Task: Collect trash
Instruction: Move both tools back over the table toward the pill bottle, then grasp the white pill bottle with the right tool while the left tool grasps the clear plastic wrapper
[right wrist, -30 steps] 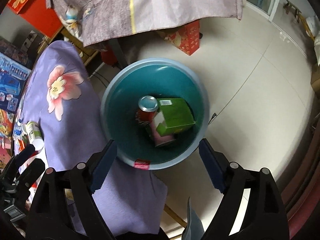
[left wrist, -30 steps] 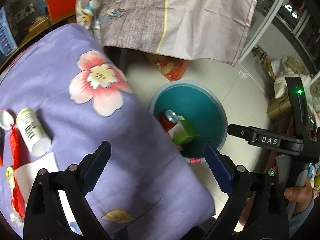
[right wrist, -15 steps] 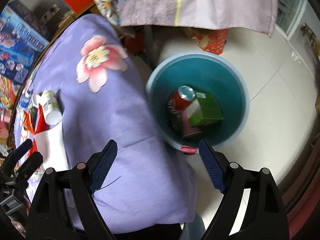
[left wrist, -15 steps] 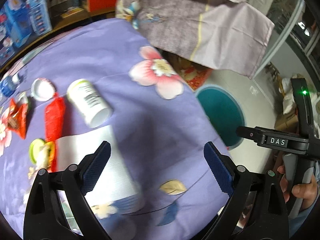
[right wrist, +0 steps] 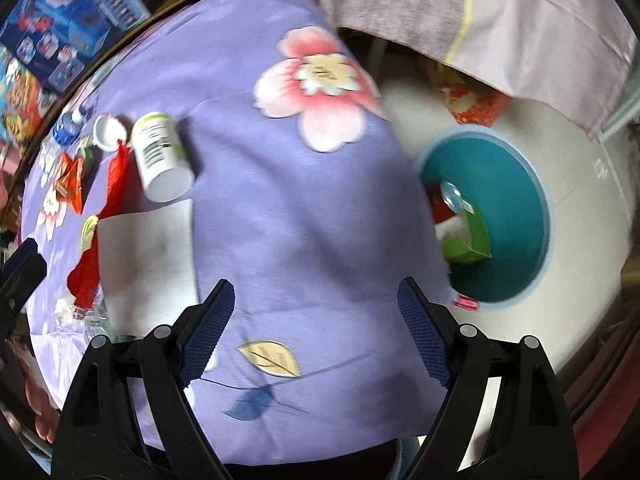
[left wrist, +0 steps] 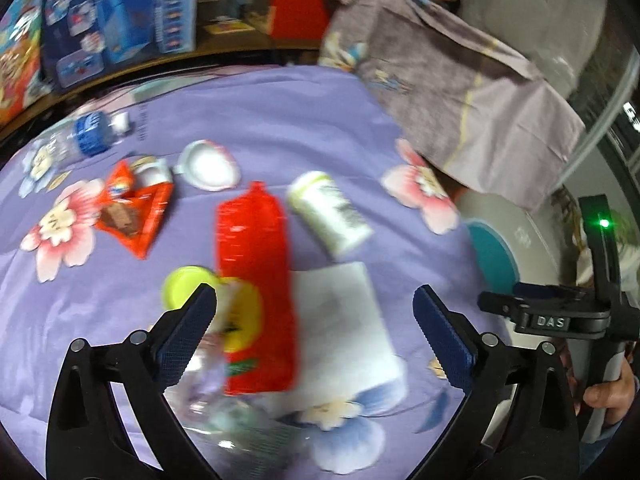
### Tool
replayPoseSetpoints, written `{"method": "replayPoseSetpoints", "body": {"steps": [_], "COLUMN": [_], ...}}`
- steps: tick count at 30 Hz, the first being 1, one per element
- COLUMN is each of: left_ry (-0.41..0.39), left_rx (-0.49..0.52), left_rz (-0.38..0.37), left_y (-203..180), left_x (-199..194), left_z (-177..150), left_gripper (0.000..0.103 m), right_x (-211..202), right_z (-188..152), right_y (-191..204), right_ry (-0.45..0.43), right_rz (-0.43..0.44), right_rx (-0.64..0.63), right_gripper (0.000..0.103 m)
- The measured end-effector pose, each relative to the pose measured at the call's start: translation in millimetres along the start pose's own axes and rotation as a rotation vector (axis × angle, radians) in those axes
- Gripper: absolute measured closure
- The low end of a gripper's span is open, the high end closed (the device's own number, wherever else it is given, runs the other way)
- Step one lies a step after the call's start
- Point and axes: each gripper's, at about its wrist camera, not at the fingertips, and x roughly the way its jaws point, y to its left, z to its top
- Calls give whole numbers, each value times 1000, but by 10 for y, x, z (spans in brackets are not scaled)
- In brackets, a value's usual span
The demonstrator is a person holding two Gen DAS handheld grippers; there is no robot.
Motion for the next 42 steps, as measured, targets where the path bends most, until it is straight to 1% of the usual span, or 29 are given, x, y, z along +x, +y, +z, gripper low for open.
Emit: {"method": "replayPoseSetpoints", "body": {"steps": [8,11,14,17,22,26,28,29,30,32,34,37,42], "left_ry": [22,30,41,62,86,114,121,125,127,132,137,145,171], "left_rx": [-132,-179,-219,-242,-233,-230,-223,-216,-213,-203,-193,-167,-95], "left_rz": [60,76,101,108,114,108,107,107,107,103,100,93,77], "left_y": [836,1065,1304,1440,1495,1486,1465,1444,1432,1394,1366,1307,1177], "left_x": [147,199,245,299,338,388,400,406,409,413,411,395,324], "left_z": [63,71,55,35,-45,-115,-132,-138,-139,-149,-165,-209,-361], "left_gripper": [4,4,4,4,4,4,4,4,4,4,4,4,4], "right_x": [176,274,393,506,686,832,901,939,960,905,828,679,511], "right_z": [426,602,750,850,938,1005,1004,986,957,899,849,788,649], "right_y": [595,833,1034,1178,1313,1364,1381,1381,1384,1403,1392,1330,1251], "right_ry": [22,26,38,38,45,46,53,68,80,54,40,12,-7], "right_rz": [-1,4,33,34,43,48,52,68,73,56,68,64,70], "right_rx": [-81,-124,-158,-185,-232,-243,-250,-251,-253,-274,-272,-260,-255], "right_gripper": [23,23,23,23,23,23,31,46,52,52,52,53,54]}}
